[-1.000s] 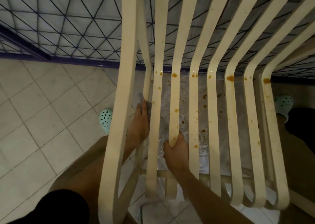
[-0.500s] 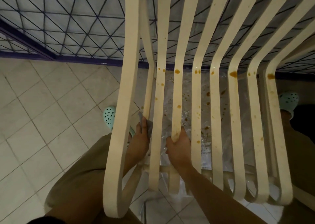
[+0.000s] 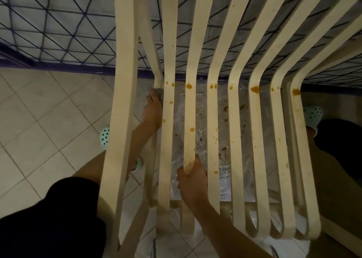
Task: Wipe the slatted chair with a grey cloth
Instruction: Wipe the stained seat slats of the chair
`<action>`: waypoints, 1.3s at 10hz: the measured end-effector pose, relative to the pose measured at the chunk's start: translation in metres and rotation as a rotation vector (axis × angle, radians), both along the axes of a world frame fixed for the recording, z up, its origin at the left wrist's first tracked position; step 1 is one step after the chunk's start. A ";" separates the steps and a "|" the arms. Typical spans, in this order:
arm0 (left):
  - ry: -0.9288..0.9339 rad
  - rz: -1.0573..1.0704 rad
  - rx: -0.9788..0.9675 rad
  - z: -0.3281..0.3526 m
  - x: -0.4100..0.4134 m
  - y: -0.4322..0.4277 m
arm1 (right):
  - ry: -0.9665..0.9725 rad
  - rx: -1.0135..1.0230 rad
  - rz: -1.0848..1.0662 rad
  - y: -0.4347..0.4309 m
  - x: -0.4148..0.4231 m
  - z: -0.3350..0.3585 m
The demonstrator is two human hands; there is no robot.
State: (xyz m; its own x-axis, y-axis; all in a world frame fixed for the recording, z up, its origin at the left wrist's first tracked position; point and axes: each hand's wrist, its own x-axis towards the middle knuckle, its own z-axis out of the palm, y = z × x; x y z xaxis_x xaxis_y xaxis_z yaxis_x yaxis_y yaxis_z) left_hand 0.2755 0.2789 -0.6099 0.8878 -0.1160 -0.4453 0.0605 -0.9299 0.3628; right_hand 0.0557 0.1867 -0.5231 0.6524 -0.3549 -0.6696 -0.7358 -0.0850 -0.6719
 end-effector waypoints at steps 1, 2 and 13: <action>-0.028 0.040 -0.004 -0.005 0.017 -0.006 | -0.005 0.037 -0.010 0.003 -0.004 -0.001; -0.126 -0.032 -0.008 -0.017 0.022 -0.007 | -0.016 0.067 -0.029 0.000 0.001 -0.001; -0.168 0.967 -0.936 0.245 -0.212 0.107 | -0.091 0.089 0.316 -0.027 -0.051 0.094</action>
State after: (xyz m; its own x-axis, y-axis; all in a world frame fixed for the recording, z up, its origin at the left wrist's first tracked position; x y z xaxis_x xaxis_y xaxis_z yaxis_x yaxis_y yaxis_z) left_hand 0.0638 0.3858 -0.3650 0.8215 0.3824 -0.4230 0.4362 0.0564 0.8981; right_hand 0.0044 0.1597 -0.4288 0.7791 -0.0685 -0.6231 -0.6194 -0.2374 -0.7484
